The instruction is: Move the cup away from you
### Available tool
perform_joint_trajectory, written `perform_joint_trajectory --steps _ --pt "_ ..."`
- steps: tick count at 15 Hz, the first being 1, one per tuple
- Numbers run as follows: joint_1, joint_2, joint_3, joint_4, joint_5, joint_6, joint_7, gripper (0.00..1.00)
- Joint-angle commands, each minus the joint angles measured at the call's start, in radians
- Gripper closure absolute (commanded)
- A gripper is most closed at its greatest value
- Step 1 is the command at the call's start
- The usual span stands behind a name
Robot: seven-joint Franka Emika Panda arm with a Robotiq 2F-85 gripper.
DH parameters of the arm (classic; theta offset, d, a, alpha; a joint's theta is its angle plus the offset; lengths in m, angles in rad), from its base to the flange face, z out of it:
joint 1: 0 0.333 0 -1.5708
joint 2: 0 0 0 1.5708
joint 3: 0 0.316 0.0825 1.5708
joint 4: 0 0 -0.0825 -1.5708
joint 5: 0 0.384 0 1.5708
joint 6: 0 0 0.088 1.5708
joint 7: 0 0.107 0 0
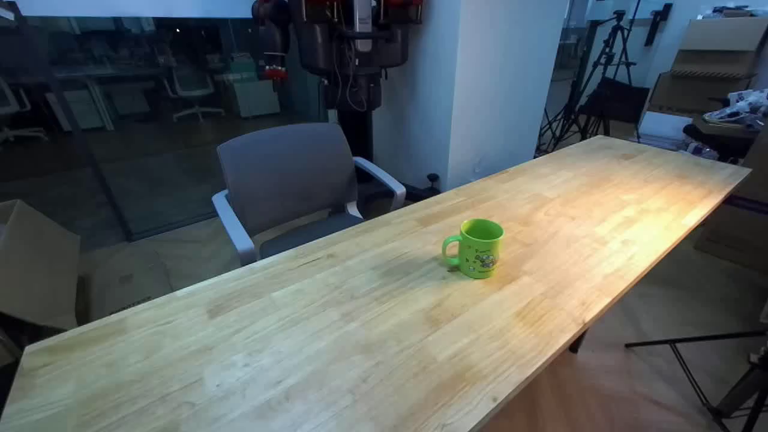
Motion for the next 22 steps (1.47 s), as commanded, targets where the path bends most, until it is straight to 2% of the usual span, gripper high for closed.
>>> perform_joint_trajectory --steps 1,12,15,18,22 --pt "-0.002 0.001 0.001 0.001 0.001 0.000 -0.001 0.00" --pt "-0.002 0.000 0.001 0.001 0.001 0.000 -0.001 0.00" --pt "-0.030 0.027 0.010 0.001 -0.019 0.152 0.050 0.00" --pt "-0.069 0.106 0.011 0.018 -0.077 0.378 0.076 0.00" --pt "-0.119 0.275 0.020 0.050 -0.175 0.717 0.117 0.00"
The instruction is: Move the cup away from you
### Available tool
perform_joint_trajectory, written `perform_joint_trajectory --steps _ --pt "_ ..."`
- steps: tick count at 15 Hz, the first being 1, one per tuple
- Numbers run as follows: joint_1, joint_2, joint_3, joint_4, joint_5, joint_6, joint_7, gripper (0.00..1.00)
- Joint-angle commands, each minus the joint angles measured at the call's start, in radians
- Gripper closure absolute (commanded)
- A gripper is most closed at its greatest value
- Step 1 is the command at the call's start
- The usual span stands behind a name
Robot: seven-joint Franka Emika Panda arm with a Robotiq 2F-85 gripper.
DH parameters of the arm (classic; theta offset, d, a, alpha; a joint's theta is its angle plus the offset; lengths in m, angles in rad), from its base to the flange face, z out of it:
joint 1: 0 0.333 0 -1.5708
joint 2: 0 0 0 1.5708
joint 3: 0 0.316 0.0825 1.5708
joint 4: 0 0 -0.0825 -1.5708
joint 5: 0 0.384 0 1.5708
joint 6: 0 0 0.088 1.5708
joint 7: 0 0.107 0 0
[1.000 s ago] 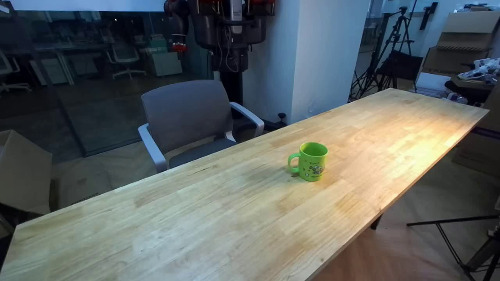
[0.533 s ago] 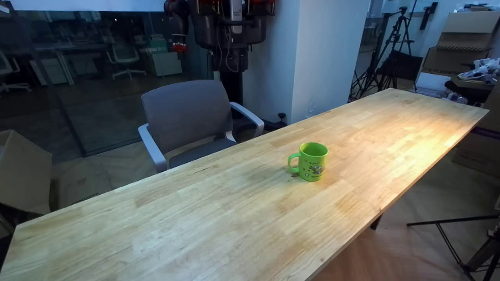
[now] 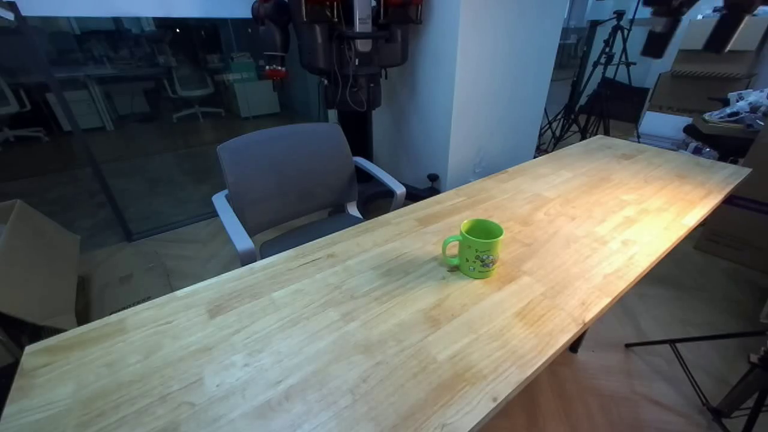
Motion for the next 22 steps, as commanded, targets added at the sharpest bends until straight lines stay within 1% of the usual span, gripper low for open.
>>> perform_joint_trajectory --steps 1,2,3,5,8,10,11,13,16,19,22 --pt "-0.036 0.195 0.022 0.076 -0.082 0.216 0.075 0.00" --pt "-0.044 0.248 0.030 0.096 -0.109 0.250 0.090 0.00" --pt "-0.019 0.132 -0.003 0.021 -0.068 0.209 0.030 0.00" --pt "-0.017 0.182 -0.005 0.029 -0.072 0.231 0.031 0.00" --pt "-0.018 0.160 -0.005 0.027 -0.072 0.225 0.029 0.00" --pt "-0.017 0.217 -0.018 0.071 -0.069 0.230 0.000 0.00" --pt "-0.018 0.261 -0.024 0.104 -0.077 0.241 -0.022 0.00" --pt "-0.011 0.356 -0.040 0.183 -0.080 0.220 -0.082 0.00" --pt "0.006 0.534 -0.060 0.341 -0.073 0.138 -0.197 0.00" --pt "0.028 0.713 -0.048 0.500 -0.127 0.048 -0.238 0.00" --pt "0.075 0.836 -0.033 0.622 -0.158 -0.019 -0.268 0.00"
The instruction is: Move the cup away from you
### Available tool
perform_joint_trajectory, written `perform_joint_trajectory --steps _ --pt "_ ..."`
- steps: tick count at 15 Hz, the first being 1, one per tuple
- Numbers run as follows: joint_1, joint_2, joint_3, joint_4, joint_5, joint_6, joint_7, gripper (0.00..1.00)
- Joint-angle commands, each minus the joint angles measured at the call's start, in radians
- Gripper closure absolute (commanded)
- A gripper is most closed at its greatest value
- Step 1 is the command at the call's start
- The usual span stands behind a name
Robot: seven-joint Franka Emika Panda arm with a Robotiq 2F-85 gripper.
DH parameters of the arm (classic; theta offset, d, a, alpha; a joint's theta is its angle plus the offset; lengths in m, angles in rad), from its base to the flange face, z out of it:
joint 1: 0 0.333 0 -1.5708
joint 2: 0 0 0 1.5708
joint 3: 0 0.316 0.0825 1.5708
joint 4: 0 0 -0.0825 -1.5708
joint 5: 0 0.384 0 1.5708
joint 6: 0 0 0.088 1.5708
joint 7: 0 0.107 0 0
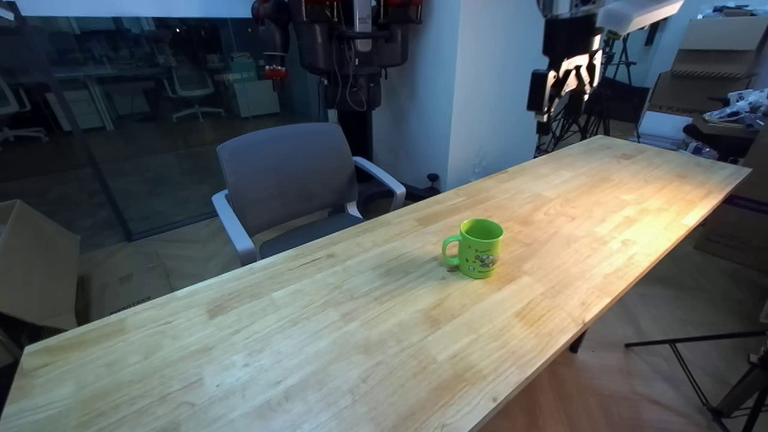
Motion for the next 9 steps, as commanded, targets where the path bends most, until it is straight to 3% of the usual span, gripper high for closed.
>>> perform_joint_trajectory --steps 1,9 --pt "0.031 0.049 -0.011 0.046 -0.007 -0.022 -0.009 0.00" --pt "0.048 0.115 -0.018 0.087 -0.023 -0.009 0.009 0.00"
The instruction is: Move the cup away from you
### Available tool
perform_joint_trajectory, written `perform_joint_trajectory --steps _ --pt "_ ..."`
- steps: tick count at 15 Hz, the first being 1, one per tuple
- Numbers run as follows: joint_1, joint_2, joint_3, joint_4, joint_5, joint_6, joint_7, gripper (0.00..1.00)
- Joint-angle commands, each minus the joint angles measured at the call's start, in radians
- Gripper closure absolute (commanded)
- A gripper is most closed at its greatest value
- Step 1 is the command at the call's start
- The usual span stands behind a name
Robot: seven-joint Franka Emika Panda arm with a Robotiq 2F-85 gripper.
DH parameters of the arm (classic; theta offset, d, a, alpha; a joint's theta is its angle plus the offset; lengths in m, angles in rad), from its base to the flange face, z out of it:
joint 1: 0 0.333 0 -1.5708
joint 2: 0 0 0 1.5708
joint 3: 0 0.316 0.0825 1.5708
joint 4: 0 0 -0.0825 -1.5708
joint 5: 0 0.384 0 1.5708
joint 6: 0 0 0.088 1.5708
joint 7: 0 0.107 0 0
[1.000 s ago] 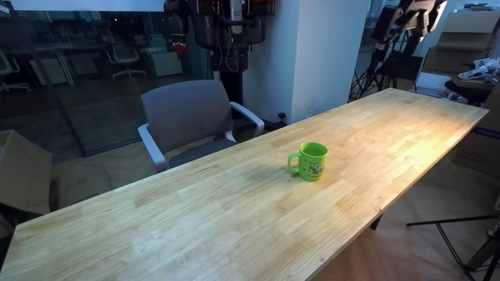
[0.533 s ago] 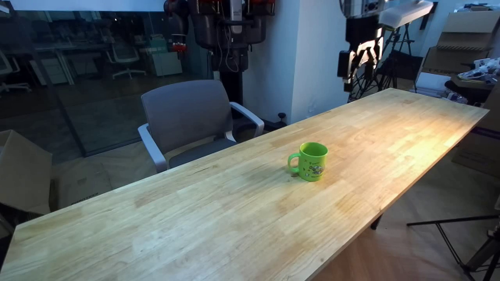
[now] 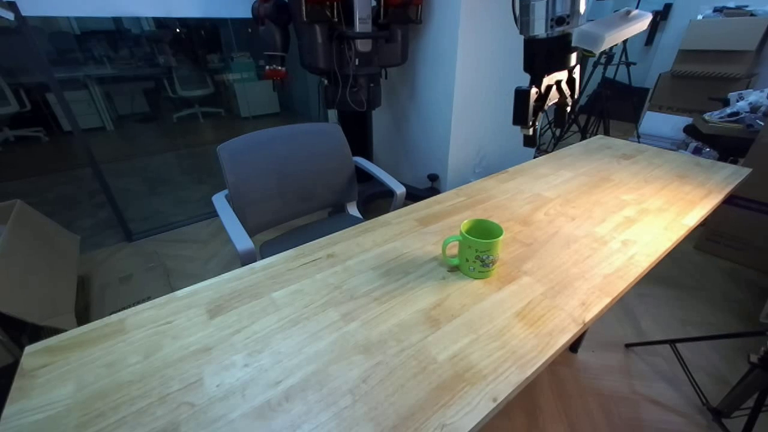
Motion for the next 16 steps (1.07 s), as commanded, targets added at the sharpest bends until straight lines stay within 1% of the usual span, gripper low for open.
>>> perform_joint_trajectory --steps 1,3,6,8,9,10,12,16 --pt "0.027 0.055 -0.010 0.038 -0.029 0.013 0.035 0.00" --pt "0.041 0.093 -0.009 0.054 -0.050 0.046 0.038 0.00" --pt "0.059 0.168 -0.001 0.100 -0.067 0.117 0.009 0.00" --pt "0.045 0.221 0.039 0.144 0.000 0.159 -0.091 0.00" --pt "0.027 0.238 0.076 0.153 0.051 0.187 -0.174 0.00" --pt "0.054 0.186 0.028 0.087 0.000 0.172 -0.081 0.00" --pt "0.050 0.224 0.056 0.117 0.039 0.193 -0.140 0.00" --pt "0.042 0.239 0.069 0.127 0.053 0.191 -0.170 0.00"
